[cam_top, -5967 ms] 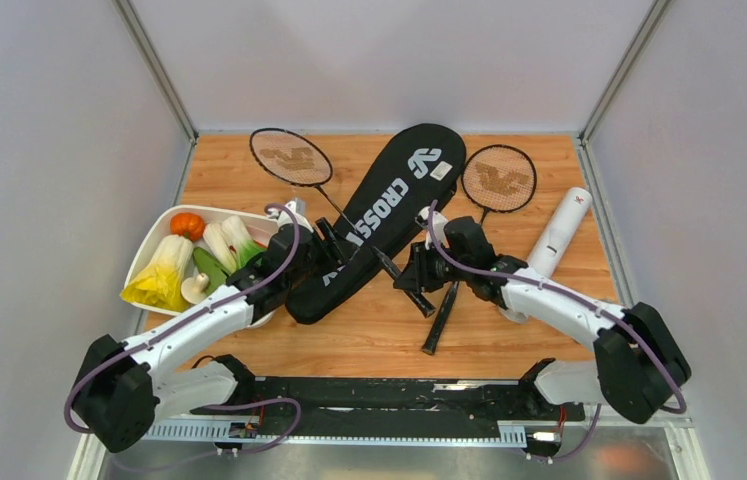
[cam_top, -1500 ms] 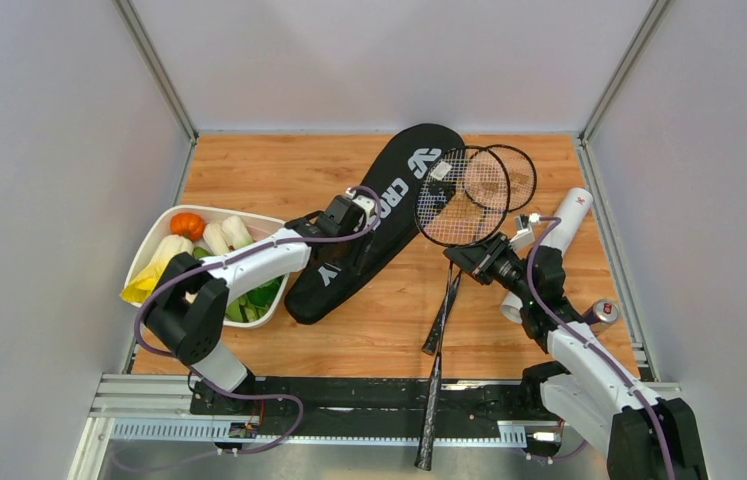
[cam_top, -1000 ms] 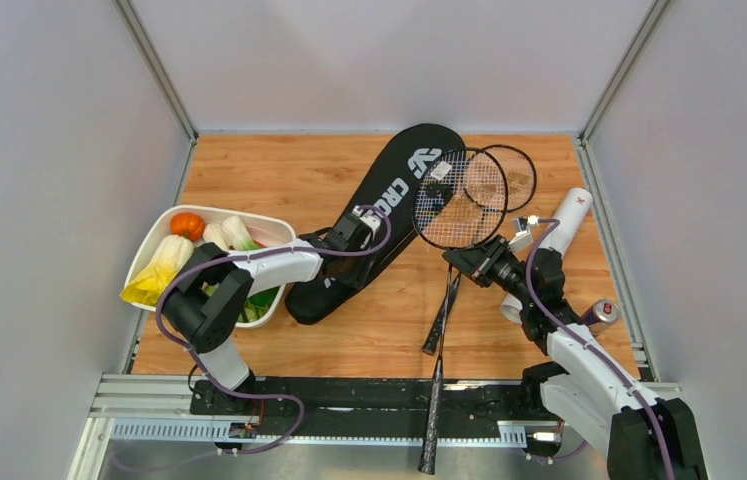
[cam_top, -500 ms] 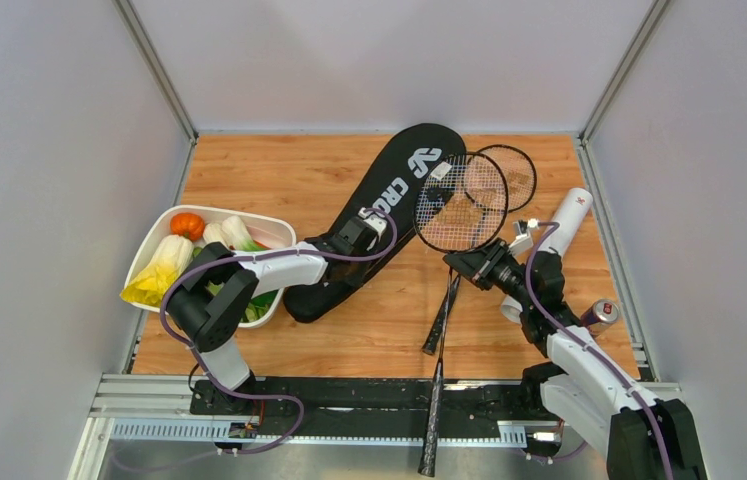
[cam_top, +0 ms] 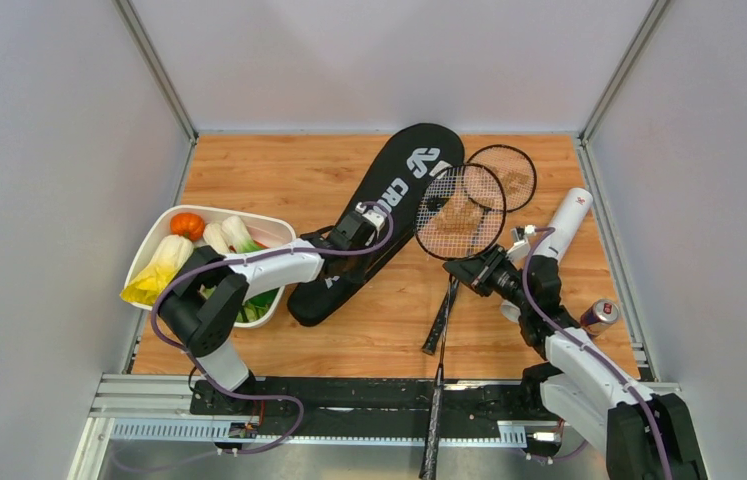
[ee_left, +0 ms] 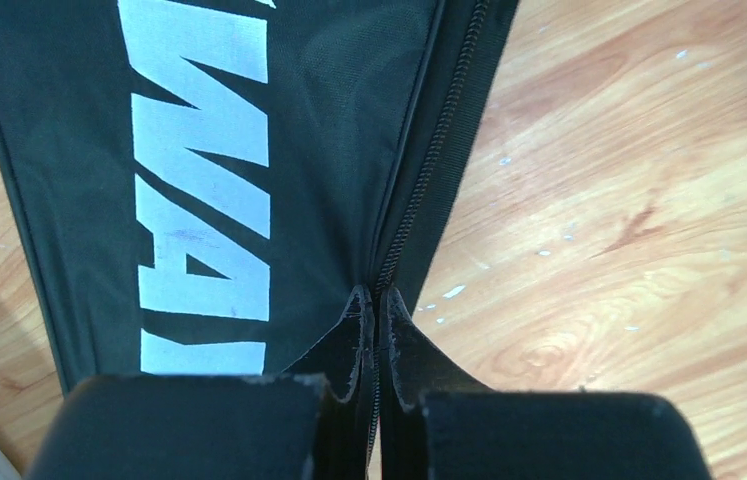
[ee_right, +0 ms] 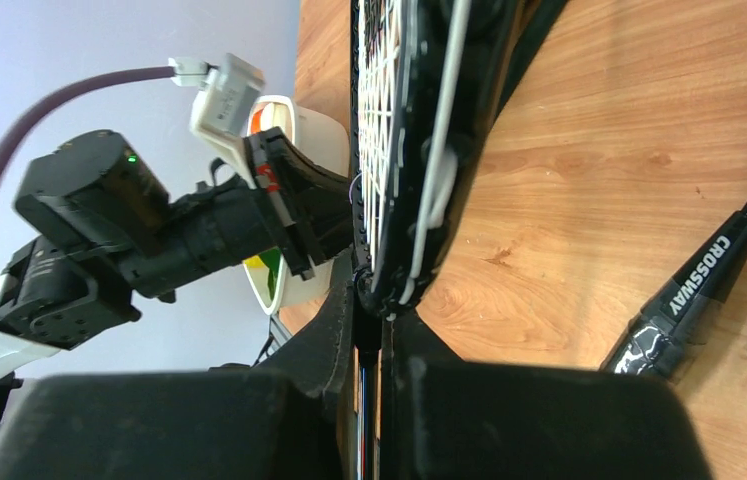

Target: Pack up the badminton gear

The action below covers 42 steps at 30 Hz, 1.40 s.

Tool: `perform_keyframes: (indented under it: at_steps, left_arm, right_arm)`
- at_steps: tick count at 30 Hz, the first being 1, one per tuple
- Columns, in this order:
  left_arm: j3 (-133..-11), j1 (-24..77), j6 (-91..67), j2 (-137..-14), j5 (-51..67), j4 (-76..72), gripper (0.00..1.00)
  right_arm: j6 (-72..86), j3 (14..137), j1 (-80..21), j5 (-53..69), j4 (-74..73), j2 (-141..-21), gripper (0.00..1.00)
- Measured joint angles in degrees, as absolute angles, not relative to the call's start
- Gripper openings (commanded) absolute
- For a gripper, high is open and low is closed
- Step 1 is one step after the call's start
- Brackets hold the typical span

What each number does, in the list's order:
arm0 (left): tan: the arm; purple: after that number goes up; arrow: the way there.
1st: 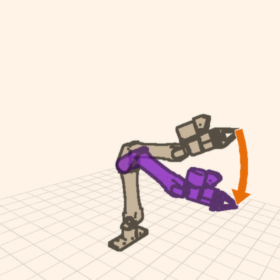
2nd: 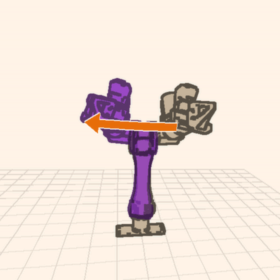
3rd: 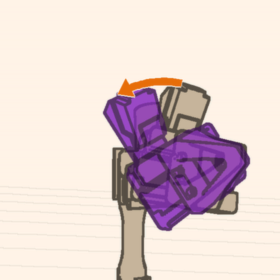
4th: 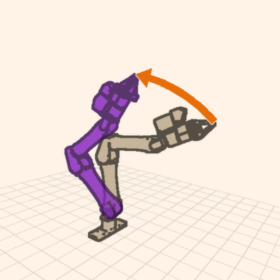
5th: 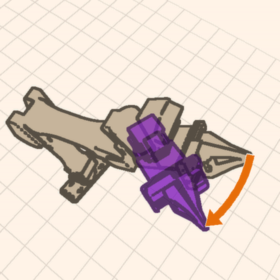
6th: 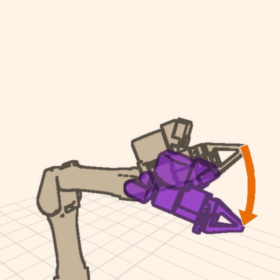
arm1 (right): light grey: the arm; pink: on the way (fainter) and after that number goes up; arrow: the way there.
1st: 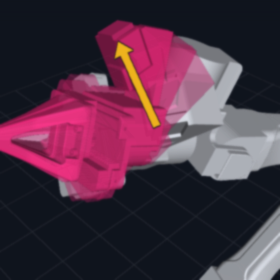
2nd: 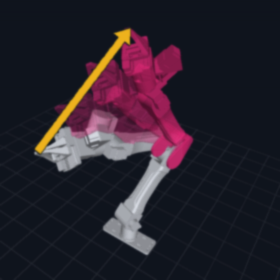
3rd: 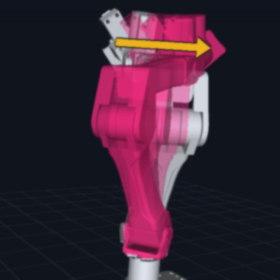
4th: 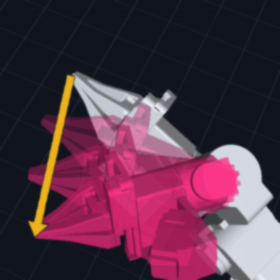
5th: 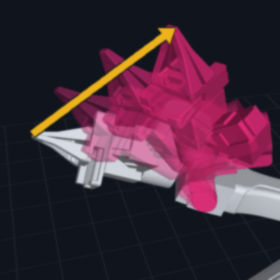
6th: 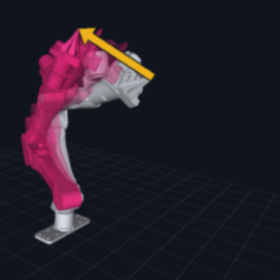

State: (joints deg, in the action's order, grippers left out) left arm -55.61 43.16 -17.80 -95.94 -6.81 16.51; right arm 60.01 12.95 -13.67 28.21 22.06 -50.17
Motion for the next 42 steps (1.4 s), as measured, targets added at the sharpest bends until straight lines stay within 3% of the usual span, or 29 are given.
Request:
perform_keyframes:
  at_steps: [10, 13, 15, 18, 21, 23, 27, 29, 30, 32, 33, 36, 41, 42]
  left_arm:
    - [-57.6, 43.2, -22.7, -93.1, -5.4, 18.1, 0.00]
    - [-57.6, 43.1, -23.2, -93.0, -4.6, 18.3, 0.08]
    - [-57.6, 43.2, -23.3, -93.0, -4.2, 18.6, 0.01]
    - [-57.7, 43.2, -23.2, -93.9, -3.6, 18.7, 0.00]
    - [-57.7, 43.2, -22.9, -95.4, -3.4, 18.6, 0.15]
    - [-57.7, 43.2, -22.3, -96.7, -3.3, 18.6, 0.03]
    - [-57.8, 43.2, -21.6, -98.7, -3.3, 18.6, 0.00]
    - [-57.8, 43.2, -21.5, -98.8, -3.3, 18.5, 0.10]
    - [-57.8, 43.1, -21.4, -98.8, -3.3, 18.5, 0.21]
    - [-57.8, 43.2, -21.1, -98.8, -3.3, 18.5, 0.24]
    - [-57.8, 43.2, -20.8, -98.8, -3.3, 18.5, 0.23]
    - [-57.8, 43.2, -20.6, -98.8, -3.6, 18.7, 0.02]
    - [-58.3, 43.2, -20.1, -98.9, -3.8, 19.0, 0.01]
    - [-58.3, 43.2, -20.1, -98.9, -3.8, 19.0, 0.10]
  right_arm:
    - [59.5, 11.9, -13.7, 28.0, 21.7, -51.3, 0.00]
    - [59.5, 11.4, -13.7, 28.0, 22.0, -51.5, 0.00]
    - [59.5, 10.7, -13.7, 28.0, 22.1, -51.6, 0.00]
    - [59.5, 10.2, -13.7, 28.1, 21.9, -51.7, 0.00]
    - [59.5, 10.2, -13.7, 28.0, 21.9, -51.6, 0.00]
    - [59.5, 10.2, -13.7, 28.0, 21.9, -51.4, 0.00]
    - [59.5, 10.2, -13.7, 28.0, 21.9, -51.3, 0.00]
    - [59.5, 10.2, -13.7, 28.0, 21.9, -51.2, 0.00]
    - [59.5, 10.2, -13.7, 28.0, 21.9, -51.2, 0.00]
    - [59.5, 10.2, -13.7, 28.0, 21.9, -51.2, 0.00]
    - [59.5, 10.2, -13.7, 28.0, 22.0, -51.2, 0.00]
    - [59.5, 10.2, -13.7, 28.0, 22.0, -51.2, 0.00]
    - [59.5, 10.2, -13.7, 28.0, 22.0, -51.2, 0.00]
    - [59.4, 10.2, -13.7, 28.0, 22.0, -51.2, 0.00]
